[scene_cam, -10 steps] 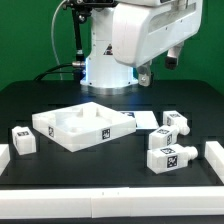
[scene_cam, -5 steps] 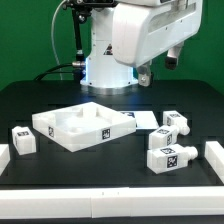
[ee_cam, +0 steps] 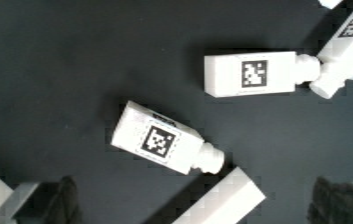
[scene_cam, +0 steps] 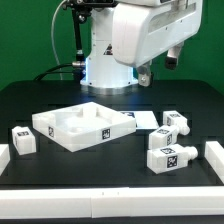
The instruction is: Assemble square table
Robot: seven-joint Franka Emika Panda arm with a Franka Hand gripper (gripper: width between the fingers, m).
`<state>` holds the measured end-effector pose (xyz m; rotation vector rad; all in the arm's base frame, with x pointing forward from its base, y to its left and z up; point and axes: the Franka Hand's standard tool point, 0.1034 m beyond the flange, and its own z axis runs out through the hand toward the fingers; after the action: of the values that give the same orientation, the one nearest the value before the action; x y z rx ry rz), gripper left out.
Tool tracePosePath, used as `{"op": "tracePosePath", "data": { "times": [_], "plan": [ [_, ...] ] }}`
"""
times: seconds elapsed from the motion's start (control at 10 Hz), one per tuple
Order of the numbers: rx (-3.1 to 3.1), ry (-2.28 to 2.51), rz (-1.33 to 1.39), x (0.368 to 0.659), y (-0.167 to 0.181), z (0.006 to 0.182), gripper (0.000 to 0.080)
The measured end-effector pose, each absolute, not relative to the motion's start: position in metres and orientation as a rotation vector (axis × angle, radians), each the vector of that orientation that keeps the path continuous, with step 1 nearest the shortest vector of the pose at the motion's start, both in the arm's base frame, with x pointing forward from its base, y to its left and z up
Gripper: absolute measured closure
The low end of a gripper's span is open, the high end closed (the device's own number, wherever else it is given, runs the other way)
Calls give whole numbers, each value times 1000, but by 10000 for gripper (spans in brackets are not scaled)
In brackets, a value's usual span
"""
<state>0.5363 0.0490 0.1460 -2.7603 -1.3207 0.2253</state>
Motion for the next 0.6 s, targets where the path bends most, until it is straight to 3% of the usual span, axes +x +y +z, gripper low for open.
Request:
{"op": "tracePosePath", "data": {
  "times": [0.3, 0.6],
  "plan": [
    [-2663, -1507, 146, 545, 48, 112, 149],
    [-2671, -1495, 145, 546, 48, 113, 149]
  ]
}}
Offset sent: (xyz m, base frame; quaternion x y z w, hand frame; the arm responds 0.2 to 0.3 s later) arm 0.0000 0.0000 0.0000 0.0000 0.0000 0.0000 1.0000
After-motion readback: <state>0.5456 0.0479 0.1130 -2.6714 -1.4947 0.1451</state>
